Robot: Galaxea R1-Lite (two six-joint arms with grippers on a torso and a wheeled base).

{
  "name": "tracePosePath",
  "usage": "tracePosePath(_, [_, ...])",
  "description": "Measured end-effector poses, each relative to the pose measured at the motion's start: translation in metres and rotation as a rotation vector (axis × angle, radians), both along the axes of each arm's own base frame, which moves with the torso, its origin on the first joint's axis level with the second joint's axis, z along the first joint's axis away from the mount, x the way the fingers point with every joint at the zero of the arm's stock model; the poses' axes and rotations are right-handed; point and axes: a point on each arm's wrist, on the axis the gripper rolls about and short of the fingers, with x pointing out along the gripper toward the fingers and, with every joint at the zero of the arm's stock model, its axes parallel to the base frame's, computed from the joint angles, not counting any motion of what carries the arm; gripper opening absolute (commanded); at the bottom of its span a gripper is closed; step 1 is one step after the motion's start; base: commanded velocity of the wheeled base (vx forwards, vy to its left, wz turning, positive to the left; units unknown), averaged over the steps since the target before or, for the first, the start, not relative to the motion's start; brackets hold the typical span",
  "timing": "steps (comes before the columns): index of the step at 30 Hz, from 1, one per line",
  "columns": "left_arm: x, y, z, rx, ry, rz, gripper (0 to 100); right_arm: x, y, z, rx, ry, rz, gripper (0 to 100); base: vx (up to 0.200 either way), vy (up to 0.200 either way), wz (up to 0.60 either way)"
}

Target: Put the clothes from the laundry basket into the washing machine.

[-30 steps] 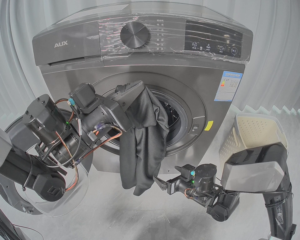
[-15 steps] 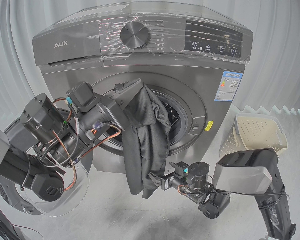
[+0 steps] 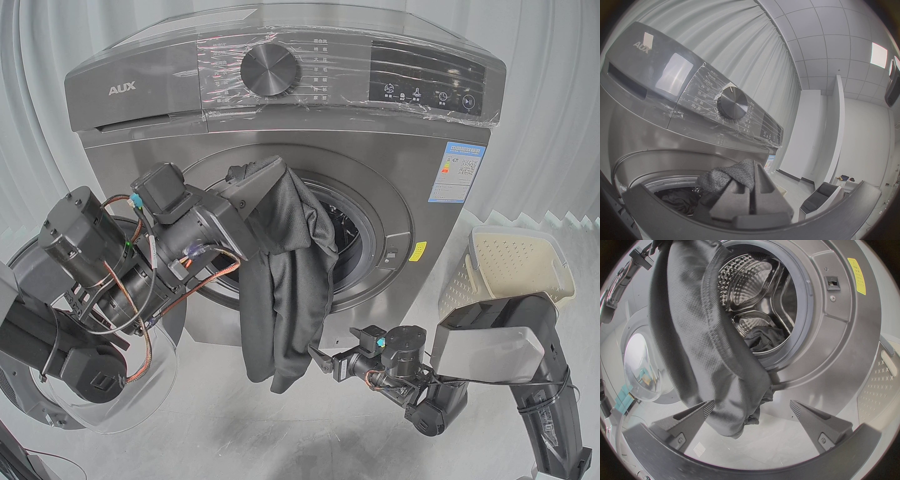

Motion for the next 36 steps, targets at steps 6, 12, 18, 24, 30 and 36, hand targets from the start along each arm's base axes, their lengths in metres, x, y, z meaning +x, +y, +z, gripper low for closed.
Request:
tracePosePath(6, [0.0,0.0,0.0,-0.001,-0.002,0.0,0,0.005,0.005,0.002,0.013,-0.02,0.005,100,0.0,0.0,0.0])
tracePosePath(12, [0.0,0.0,0.0,0.0,0.0,0.0,0,0.005,0.015,0.002,0.03,-0.031,0.063,100,0.0,0.0,0.0])
tracePosePath(18, [0.0,0.0,0.0,0.0,0.001,0.001,0,0.001,0.022,0.001,0.044,-0.031,0.127,100,0.0,0.0,0.0])
tracePosePath(24, [0.0,0.0,-0.001,-0.001,0.0,0.001,0,-0.006,0.029,0.0,0.045,-0.022,0.156,100,0.0,0.0,0.0])
tracePosePath(30, [0.0,0.001,0.0,-0.003,-0.002,0.004,0,-0.011,0.035,0.0,0.046,-0.016,0.189,100,0.0,0.0,0.0])
tracePosePath(36, [0.0,0.0,0.001,-0.006,-0.005,0.004,0,-0.014,0.04,0.0,0.053,-0.017,0.206,0,0.0,0.0,0.0])
